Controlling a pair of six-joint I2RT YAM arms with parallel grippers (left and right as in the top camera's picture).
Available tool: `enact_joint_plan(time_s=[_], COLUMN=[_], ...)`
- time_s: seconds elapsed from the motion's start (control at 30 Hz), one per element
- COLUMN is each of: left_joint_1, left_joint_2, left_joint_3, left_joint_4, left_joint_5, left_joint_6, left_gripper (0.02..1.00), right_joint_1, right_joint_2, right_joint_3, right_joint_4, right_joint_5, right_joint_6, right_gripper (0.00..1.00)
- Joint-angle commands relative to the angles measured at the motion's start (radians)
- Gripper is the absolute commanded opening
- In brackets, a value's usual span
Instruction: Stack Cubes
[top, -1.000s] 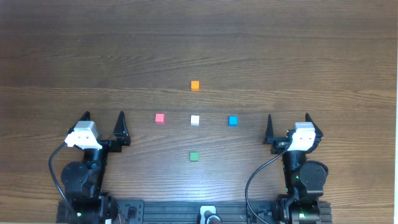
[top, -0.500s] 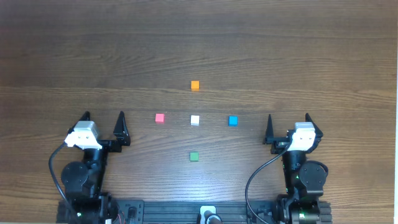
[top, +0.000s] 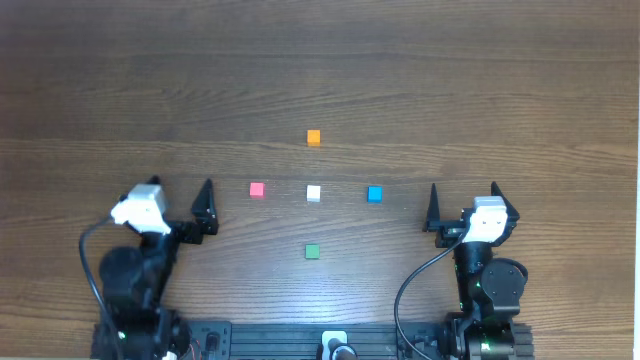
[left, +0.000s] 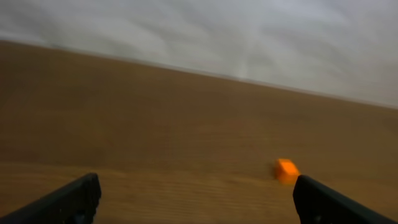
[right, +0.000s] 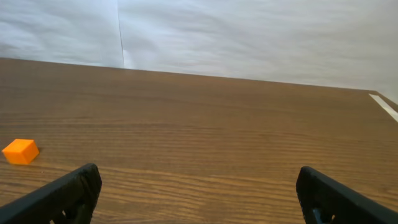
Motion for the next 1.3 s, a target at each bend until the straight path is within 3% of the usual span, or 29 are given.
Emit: enact_joint_plan(time_s=[0.03,0.2,0.37,0.57,1.03,1.3], left_joint_1=[-0.084,-0.185,-0.322,-0.409,-0.471,-0.499], left_joint_2=[0.307,0.634,0.993,1.223,1.462,1.509], left_joint_3=[0.291,0.571,0.834,0.899,0.898,0.898], left_joint_4=[-0.102,-0.320,-0.530,-0.578,-0.583,-0.580], left_joint_5=[0.098,0.074,-0.093,-0.195,-0.217,-0.264], left_joint_6=[-0.057,-0.081,-0.164,-0.234,-0.337,-0.294], left_gripper=[0.998,0.998,0.996,0.998,0.963,0.912], right_joint_1=[-0.005,-0.005,-0.005,-0.005,-0.005,-0.005], right_joint_2=[-0.010,-0.010,-0.010,-0.010,-0.010,-0.010], right_joint_3=[-0.008,-0.008,-0.008,-0.008,-0.008,-0.008], right_joint_4=[0.000,0.000,0.000,0.000,0.000,0.000], right_joint_5=[0.006,0.006,0.006,0.006,0.006,0.006], right_joint_6=[-0.002,-0.002,-0.002,-0.002,-0.002,-0.002], right_gripper=[0.993,0.993,0.991,0.991,0.993,0.989])
